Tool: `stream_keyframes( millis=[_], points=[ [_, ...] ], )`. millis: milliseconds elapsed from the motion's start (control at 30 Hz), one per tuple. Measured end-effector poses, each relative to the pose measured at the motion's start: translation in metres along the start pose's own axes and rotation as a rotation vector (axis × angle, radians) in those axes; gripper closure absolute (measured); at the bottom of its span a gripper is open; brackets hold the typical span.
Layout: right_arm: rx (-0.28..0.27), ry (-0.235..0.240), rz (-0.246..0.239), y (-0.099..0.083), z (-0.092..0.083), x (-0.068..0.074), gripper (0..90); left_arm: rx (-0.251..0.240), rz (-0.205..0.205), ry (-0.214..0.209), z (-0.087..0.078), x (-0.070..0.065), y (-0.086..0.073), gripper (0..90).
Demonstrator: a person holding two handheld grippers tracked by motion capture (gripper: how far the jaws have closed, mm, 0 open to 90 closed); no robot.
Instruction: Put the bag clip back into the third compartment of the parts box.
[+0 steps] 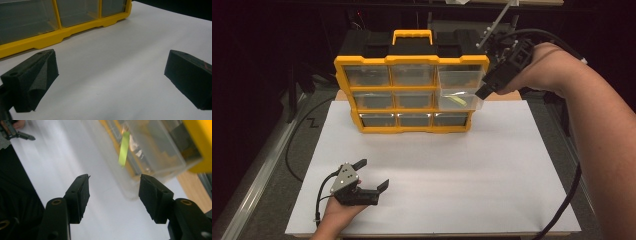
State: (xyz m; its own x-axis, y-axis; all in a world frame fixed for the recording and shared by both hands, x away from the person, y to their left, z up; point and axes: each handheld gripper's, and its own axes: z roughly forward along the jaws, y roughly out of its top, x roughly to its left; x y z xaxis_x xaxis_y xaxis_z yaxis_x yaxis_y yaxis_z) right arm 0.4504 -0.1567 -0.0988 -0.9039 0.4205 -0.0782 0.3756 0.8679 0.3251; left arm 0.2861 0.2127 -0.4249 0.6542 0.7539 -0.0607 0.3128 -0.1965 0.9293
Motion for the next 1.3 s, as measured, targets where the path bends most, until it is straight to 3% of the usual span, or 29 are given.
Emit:
stream_keyframes(
  millis=[300,433,600,767,833,1200,1233,1267,1300],
  points=[
    [0.005,-0.014,0.034,-0.045,-0.007,0.014,29.9,-0.006,-0.002,0.011,-0.002,0.001,0.000,0.3],
    [-0.001,-0.043,0.066,-0.059,-0.006,0.019,16.0,-0.004,-0.001,0.012,-0.002,0.000,0.000,0.3],
    [0.003,-0.042,0.085,-0.071,0.002,0.024,11.4,-0.007,0.000,0.013,-0.003,0.000,0.000,0.3],
    [0.016,-0.043,0.092,-0.082,0.022,0.029,3.2,-0.007,-0.005,0.018,-0.004,0.001,0.000,0.3],
    [0.025,-0.040,0.101,-0.089,0.037,0.030,0.1,-0.005,-0.004,0.017,-0.004,0.001,0.000,0.3],
    [0.057,-0.021,0.124,-0.115,0.114,0.035,0.0,-0.003,0.001,0.016,-0.004,0.000,0.000,0.3],
    [0.057,-0.021,0.124,-0.115,0.114,0.035,0.0,-0.003,0.001,0.016,-0.004,0.000,0.000,0.3],
    [0.084,-0.010,0.113,-0.120,0.133,0.037,0.0,-0.002,0.001,0.017,-0.004,0.000,0.000,0.2],
    [0.096,-0.005,0.113,-0.122,0.139,0.038,0.0,-0.002,0.001,0.017,-0.004,0.000,0.000,0.3]
  ],
)
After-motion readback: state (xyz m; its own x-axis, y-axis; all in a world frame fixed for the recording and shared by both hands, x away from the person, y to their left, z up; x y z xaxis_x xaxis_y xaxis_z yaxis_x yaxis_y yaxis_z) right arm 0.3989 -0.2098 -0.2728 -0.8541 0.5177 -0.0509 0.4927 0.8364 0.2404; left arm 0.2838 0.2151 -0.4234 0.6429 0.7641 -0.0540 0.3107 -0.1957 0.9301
